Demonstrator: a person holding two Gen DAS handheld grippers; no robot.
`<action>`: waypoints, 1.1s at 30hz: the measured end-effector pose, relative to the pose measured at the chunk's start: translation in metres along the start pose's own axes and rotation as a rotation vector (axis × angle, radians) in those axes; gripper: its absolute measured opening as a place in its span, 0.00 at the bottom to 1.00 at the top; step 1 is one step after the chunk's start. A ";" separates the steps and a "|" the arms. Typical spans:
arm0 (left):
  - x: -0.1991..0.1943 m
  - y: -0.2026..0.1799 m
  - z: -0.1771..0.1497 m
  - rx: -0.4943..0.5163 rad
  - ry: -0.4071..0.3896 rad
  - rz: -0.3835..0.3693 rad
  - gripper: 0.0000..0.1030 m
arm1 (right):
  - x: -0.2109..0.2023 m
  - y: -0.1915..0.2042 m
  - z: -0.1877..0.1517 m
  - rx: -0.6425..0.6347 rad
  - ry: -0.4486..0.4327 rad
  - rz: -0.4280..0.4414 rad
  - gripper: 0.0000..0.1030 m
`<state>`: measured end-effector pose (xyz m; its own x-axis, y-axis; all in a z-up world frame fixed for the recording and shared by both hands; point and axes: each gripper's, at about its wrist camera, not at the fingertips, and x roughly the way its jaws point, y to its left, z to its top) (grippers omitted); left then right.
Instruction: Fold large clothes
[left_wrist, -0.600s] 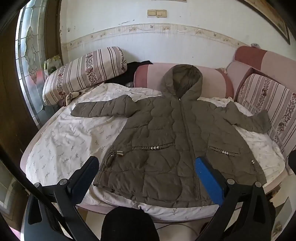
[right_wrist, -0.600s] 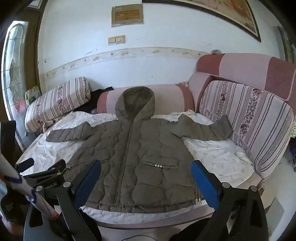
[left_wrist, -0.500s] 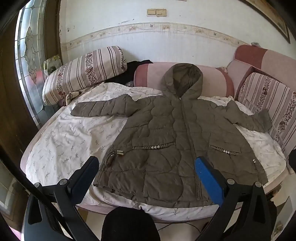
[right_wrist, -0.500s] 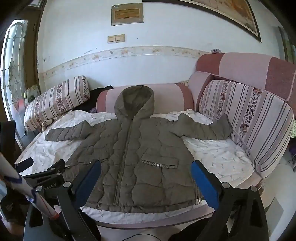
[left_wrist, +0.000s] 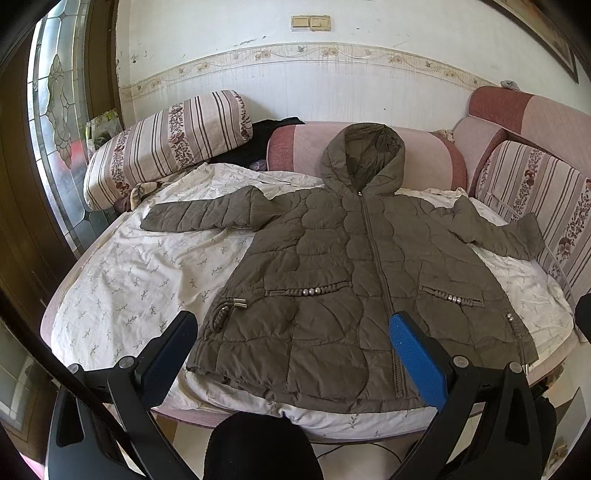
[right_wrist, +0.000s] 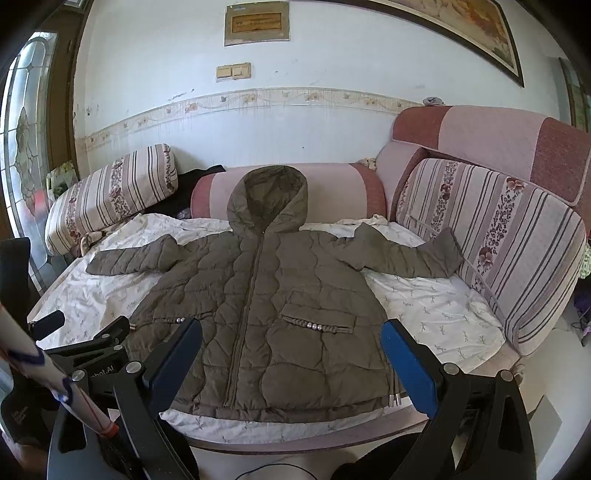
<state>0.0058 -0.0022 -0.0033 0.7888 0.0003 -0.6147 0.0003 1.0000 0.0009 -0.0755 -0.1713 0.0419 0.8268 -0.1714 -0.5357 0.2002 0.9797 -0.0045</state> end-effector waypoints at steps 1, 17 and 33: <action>-0.002 0.000 0.001 0.000 0.001 -0.002 1.00 | 0.000 0.000 0.000 0.015 -0.005 0.004 0.97; 0.000 -0.001 0.002 -0.010 0.026 -0.001 1.00 | 0.009 -0.004 -0.010 -0.009 -0.072 0.018 0.97; 0.001 0.011 -0.012 -0.006 -0.010 -0.014 1.00 | 0.014 -0.003 -0.008 0.010 -0.002 0.025 0.97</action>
<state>-0.0009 0.0091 -0.0131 0.7946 -0.0138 -0.6070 0.0080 0.9999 -0.0121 -0.0689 -0.1759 0.0272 0.8325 -0.1474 -0.5340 0.1850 0.9826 0.0172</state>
